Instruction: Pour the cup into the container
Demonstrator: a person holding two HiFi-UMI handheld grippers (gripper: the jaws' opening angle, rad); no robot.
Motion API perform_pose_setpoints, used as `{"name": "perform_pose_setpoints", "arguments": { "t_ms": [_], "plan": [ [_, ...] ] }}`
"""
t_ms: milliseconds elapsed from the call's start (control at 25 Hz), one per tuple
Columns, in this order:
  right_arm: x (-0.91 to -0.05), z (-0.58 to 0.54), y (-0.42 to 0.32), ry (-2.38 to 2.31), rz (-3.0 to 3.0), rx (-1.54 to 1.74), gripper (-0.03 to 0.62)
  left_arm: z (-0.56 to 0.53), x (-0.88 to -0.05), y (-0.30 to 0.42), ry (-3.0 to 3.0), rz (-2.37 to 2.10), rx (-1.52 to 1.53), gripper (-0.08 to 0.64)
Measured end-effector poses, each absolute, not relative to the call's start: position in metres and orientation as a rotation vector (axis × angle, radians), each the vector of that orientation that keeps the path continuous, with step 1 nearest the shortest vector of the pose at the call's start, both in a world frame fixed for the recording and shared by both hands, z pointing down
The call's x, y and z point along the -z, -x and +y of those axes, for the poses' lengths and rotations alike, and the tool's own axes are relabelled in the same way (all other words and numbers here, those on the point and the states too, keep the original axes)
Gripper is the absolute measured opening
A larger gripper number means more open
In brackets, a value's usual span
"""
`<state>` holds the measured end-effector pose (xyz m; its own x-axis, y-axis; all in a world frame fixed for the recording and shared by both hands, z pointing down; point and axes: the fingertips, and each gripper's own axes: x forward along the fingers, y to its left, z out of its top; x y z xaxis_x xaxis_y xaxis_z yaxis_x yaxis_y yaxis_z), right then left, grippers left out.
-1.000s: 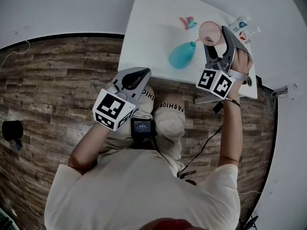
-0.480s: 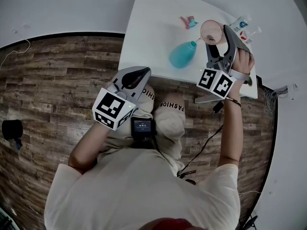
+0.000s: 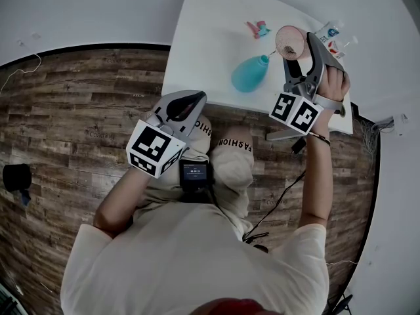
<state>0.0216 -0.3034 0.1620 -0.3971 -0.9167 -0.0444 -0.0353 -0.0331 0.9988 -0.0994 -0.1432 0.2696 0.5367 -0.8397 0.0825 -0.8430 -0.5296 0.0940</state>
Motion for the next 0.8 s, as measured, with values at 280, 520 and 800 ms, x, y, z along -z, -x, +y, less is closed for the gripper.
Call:
{"name": "perform_pose_setpoints", "arguments": {
  "t_ms": [280,520,800],
  "plan": [
    [-0.1601,-0.3023,-0.0207,-1.038,-1.480,1.551,0.370,-0.1430,-0.2689,0.0998,-2.646,-1.456,-0.039,0.012],
    [-0.1588,-0.3020,-0.0206,-1.041,-1.456,1.574,0.370,-0.1433,-0.2694,0.1004,-2.641,-1.461,-0.036,0.012],
    [-0.1558,-0.2997,-0.0186,-1.044,-1.433,1.610,0.370,-0.1425,-0.2699,0.1004,-2.641,-1.461,-0.037,0.012]
  ]
}}
